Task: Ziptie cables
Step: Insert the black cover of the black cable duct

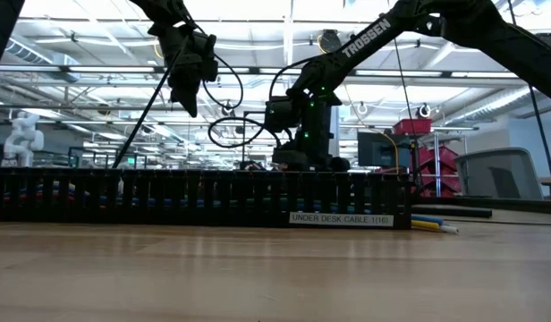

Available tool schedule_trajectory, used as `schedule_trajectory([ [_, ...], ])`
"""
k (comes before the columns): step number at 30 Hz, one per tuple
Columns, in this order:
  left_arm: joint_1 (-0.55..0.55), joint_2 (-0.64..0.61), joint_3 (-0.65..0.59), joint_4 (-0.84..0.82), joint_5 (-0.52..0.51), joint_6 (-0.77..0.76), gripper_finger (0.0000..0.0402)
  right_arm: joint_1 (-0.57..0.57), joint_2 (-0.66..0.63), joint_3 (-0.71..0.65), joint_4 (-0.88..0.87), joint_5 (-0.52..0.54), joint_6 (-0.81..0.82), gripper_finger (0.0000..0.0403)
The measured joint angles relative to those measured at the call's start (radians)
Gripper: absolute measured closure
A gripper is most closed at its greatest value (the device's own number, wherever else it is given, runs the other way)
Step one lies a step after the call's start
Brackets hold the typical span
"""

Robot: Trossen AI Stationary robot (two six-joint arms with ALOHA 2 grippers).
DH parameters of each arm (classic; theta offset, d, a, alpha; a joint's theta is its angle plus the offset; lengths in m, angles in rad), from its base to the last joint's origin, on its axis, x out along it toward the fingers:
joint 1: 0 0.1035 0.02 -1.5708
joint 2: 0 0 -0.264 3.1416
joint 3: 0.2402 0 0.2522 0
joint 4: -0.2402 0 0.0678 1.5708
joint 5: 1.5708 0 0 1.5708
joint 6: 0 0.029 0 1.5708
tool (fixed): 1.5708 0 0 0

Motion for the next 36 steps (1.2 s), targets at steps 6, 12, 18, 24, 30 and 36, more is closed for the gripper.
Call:
schedule_trajectory([
  [6,0.000,0.000,0.000,0.003,0.000,0.000,0.0402,0.000,0.000,0.000,0.001,0.001,-0.002,0.0157],
  [12,0.000,0.000,0.000,0.003,0.000,0.000,0.0402,0.000,0.000,0.000,0.002,0.002,-0.002,0.0156],
  [18,0.000,0.000,0.000,0.002,0.000,0.000,0.0402,0.000,0.000,0.000,0.003,0.003,-0.002,0.0158],
  [24,0.000,0.000,0.000,0.002,0.000,0.000,0.0402,0.000,0.000,0.000,0.004,0.004,-0.003,0.0164],
  [30,0.000,0.000,0.000,0.002,0.000,0.000,0.0402,0.000,0.000,0.000,0.004,0.004,-0.003,0.0160],
  [36,0.000,0.000,0.000,0.002,0.000,0.001,0.0402,0.000,-0.008,-0.002,0.009,0.005,-0.003,0.0161],
])
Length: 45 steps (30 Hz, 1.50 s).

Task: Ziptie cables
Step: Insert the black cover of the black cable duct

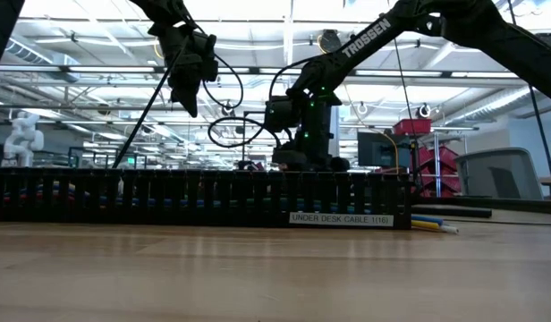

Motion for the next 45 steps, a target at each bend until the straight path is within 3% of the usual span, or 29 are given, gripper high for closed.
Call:
schedule_trajectory([
  [21,0.000,0.000,0.000,0.000,-0.001,0.003,0.0402,0.000,-0.024,0.000,-0.022,-0.015,-0.005,0.0163],
  [29,0.000,0.000,0.000,-0.008,-0.083,0.028,0.0402,0.007,-0.043,0.002,-0.041,-0.024,-0.037,0.0163],
  [45,0.010,-0.001,0.000,-0.094,-0.087,0.108,0.0402,0.074,-0.130,0.003,-0.104,-0.077,-0.117,0.0163],
])
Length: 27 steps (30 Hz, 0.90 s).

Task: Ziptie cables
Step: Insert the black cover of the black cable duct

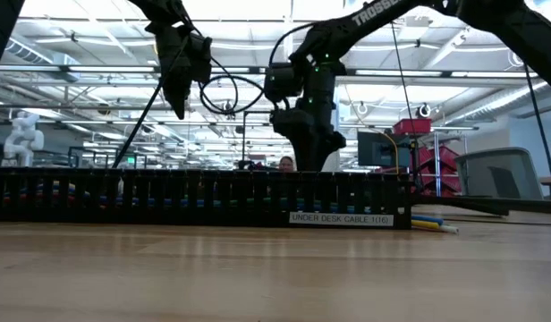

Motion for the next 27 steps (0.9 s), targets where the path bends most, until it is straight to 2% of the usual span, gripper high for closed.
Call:
schedule_trajectory([
  [6,0.009,-0.005,0.000,-0.016,0.001,-0.003,0.0402,0.045,-0.023,0.000,-0.038,-0.005,-0.039,0.0163],
  [11,0.007,-0.005,0.000,-0.033,0.004,-0.005,0.0402,0.086,-0.026,0.000,-0.042,-0.055,-0.041,0.0163],
  [19,0.007,-0.013,0.000,-0.049,0.008,-0.031,0.0401,0.169,-0.026,0.000,-0.045,-0.056,-0.039,0.0163],
  [27,-0.008,-0.064,0.000,-0.048,0.161,-0.038,0.0402,0.249,-0.027,0.000,-0.078,-0.052,-0.033,0.0163],
])
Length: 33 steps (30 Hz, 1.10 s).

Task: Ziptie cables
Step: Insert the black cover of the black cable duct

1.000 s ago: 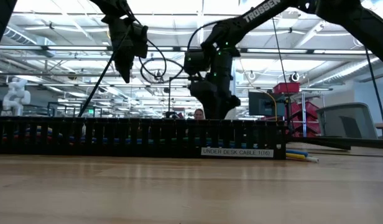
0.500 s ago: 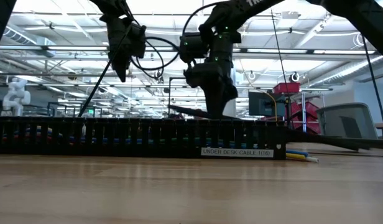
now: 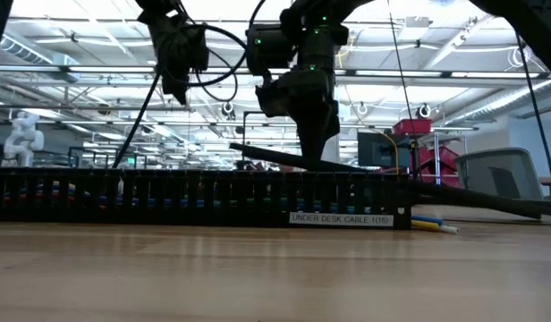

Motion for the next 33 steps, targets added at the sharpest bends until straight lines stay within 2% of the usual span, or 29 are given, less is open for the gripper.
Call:
schedule_trajectory([
  [9,-0.131,-0.110,-0.036,-0.045,0.003,-0.095,0.0402,0.068,0.000,0.000,0.007,0.004,-0.106,0.0163],
  [14,-0.207,-0.287,-0.146,-0.049,0.038,-0.145,0.0402,0.084,0.000,0.000,0.019,0.007,-0.179,0.0163],
  [17,-0.220,-0.478,-0.301,0.088,0.116,-0.254,0.0402,0.083,0.000,0.000,0.023,0.006,-0.201,0.0163],
  [23,-0.231,-0.919,-0.746,0.467,0.133,-0.617,0.0402,0.077,0.000,0.000,0.037,0.006,-0.186,0.0163],
  [25,-0.240,-1.034,-0.882,0.560,0.170,-0.693,0.0402,0.076,0.000,0.000,0.041,0.006,-0.174,0.0163],
  [28,-0.263,-1.135,-1.033,0.712,0.248,-0.797,0.0402,0.074,0.000,0.000,0.049,0.006,-0.145,0.0163],
  [30,-0.285,-1.163,-1.099,0.759,0.286,-0.802,0.0402,0.074,0.000,0.000,0.049,0.000,-0.127,0.0163],
  [33,-0.317,-1.159,-1.156,0.758,0.269,-0.763,0.0402,0.087,0.000,0.000,0.049,-0.012,-0.112,0.0163],
])
